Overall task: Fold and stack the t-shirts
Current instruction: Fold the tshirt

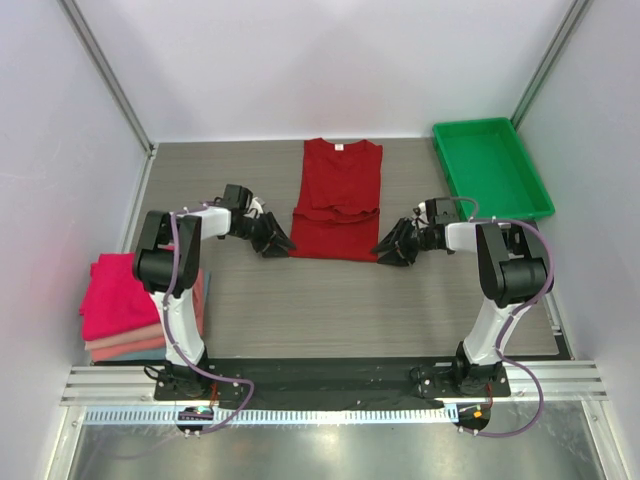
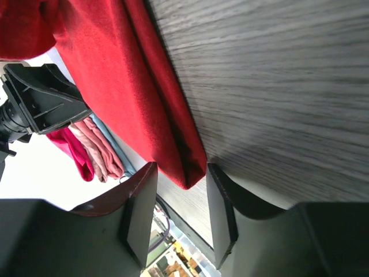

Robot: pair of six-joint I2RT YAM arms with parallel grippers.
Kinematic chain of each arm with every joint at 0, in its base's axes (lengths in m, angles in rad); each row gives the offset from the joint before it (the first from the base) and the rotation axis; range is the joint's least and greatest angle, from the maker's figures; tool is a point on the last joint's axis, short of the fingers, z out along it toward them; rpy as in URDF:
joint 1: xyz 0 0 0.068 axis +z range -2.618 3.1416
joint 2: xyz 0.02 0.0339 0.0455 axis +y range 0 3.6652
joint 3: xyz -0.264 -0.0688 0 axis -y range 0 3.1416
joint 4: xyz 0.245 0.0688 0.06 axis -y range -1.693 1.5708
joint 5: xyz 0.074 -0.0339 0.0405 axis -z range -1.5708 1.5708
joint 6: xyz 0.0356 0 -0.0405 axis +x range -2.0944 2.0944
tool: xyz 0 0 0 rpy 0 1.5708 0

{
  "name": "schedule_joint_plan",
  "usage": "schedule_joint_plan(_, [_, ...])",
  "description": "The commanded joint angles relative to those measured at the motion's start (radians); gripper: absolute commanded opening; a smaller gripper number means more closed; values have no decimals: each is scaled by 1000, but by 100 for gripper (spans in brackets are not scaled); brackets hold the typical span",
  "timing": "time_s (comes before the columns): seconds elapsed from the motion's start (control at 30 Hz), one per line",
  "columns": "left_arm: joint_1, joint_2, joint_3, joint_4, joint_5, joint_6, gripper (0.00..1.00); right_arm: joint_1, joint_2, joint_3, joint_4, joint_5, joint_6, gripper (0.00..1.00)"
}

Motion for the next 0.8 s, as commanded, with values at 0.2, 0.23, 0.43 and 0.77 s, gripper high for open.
schedule_joint_plan(0.2, [-12, 46, 35, 4, -11, 6, 29, 16, 51, -11, -5, 52, 5, 41])
schedule_joint_plan(0.23, [-15, 48, 35, 2, -11, 6, 28, 19, 54, -9, 6, 49, 10, 41])
schedule_joint_plan(0.43, [-21, 54, 38, 13, -9, 1, 24, 47, 78, -6, 9, 46, 30, 43])
schedule_joint_plan(0.77, [-21, 52, 45, 5, -20, 4, 0, 44, 26, -24, -15, 58, 4, 28])
